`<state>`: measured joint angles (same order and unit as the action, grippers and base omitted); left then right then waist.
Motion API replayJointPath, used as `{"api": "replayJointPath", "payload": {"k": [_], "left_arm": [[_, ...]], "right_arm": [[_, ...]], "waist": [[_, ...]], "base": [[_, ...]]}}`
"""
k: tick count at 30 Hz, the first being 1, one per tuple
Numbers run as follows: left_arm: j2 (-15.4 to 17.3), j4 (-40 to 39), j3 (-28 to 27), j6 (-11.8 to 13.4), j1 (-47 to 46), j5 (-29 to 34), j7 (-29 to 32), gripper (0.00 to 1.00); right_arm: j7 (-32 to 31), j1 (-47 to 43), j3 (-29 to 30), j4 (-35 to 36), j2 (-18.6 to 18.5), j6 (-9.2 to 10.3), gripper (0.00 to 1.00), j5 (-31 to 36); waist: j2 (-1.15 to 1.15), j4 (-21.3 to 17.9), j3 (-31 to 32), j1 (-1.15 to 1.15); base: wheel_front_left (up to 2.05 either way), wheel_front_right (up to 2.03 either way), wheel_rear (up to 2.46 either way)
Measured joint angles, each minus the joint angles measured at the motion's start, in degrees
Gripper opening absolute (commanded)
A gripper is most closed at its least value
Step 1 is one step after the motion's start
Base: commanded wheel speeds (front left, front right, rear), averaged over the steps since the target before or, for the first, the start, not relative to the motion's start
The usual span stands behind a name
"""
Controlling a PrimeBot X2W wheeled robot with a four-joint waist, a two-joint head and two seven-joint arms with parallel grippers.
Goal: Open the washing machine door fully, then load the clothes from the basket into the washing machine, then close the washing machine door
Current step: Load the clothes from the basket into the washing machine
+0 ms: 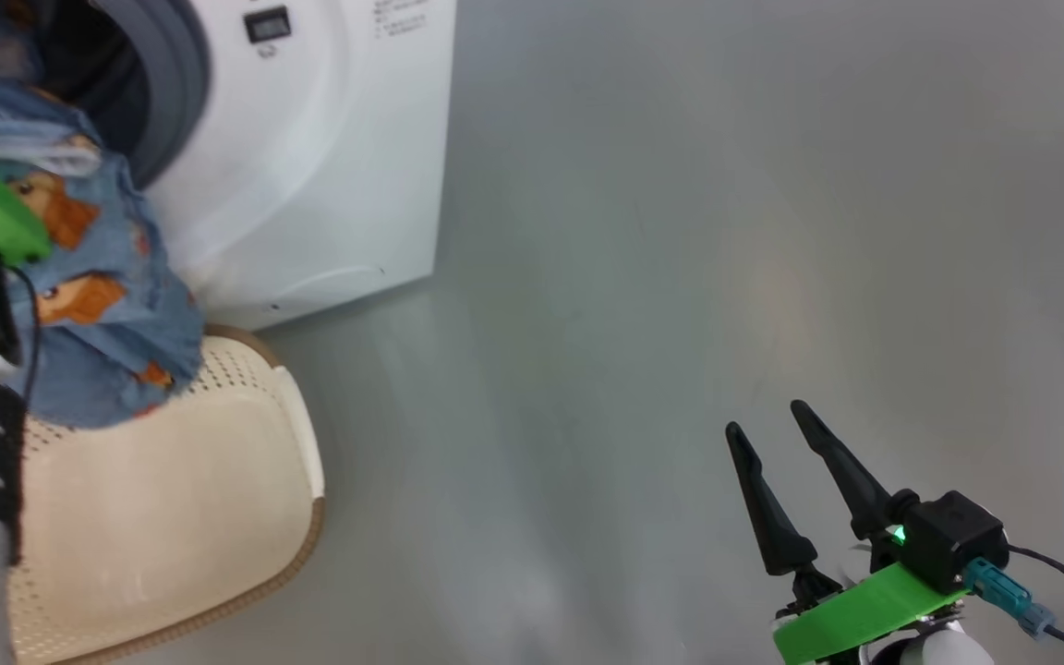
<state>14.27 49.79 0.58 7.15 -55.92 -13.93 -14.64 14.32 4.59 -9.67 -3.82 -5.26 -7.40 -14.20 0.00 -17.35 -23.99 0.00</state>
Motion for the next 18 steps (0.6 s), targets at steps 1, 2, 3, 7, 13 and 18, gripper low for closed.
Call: {"api": "replayJointPath", "payload": {"k": [1, 2, 3, 7, 13, 18], "left_arm": [[0.4, 1.5, 0.1, 0.3, -1.4, 0.5, 0.0, 0.00], [1.0, 3.0, 0.2, 0.5, -2.9, 0.9, 0.0, 0.00], [1.5, 4.4, 0.2, 0.7, -4.5, 1.3, 0.0, 0.00], [4.0, 8.4, 0.3, 1.7, -10.5, 2.5, 0.0, 0.00], [7.0, 11.3, 0.6, 2.4, -16.9, 3.3, 0.0, 0.00], [8.4, 9.4, 0.8, 2.7, -20.5, 4.2, 0.0, 0.00]], "right_arm": [[0.0, 0.3, -0.4, 0.0, -0.1, 0.00, 1.00, -0.2], [0.0, 0.5, -0.6, 0.0, -0.1, 0.00, 1.00, -0.4], [0.0, 0.7, -0.9, 0.0, -0.2, 0.00, 1.00, -0.5], [0.0, 1.3, -1.8, 0.0, -0.6, 0.00, 1.00, -1.0], [0.0, 1.3, -2.0, 0.1, -1.4, 0.00, 1.00, -1.1], [0.0, 1.4, -2.2, 0.5, -1.7, 0.00, 1.00, -3.2]], "waist": [[0.00, -0.3, -0.8, 0.00], [0.00, -0.6, -1.6, 0.00], [0.00, -0.9, -2.4, 0.00], [0.00, -2.0, -5.4, 0.00], [0.00, -3.5, -9.3, 0.00], [0.00, -4.4, -11.9, 0.00]], "base": [[0.00, 0.00, 0.00], [0.00, 0.00, 0.00], [0.00, 0.00, 0.00], [0.00, 0.00, 0.00], [0.00, 0.00, 0.00], [0.00, 0.00, 0.00]]}}
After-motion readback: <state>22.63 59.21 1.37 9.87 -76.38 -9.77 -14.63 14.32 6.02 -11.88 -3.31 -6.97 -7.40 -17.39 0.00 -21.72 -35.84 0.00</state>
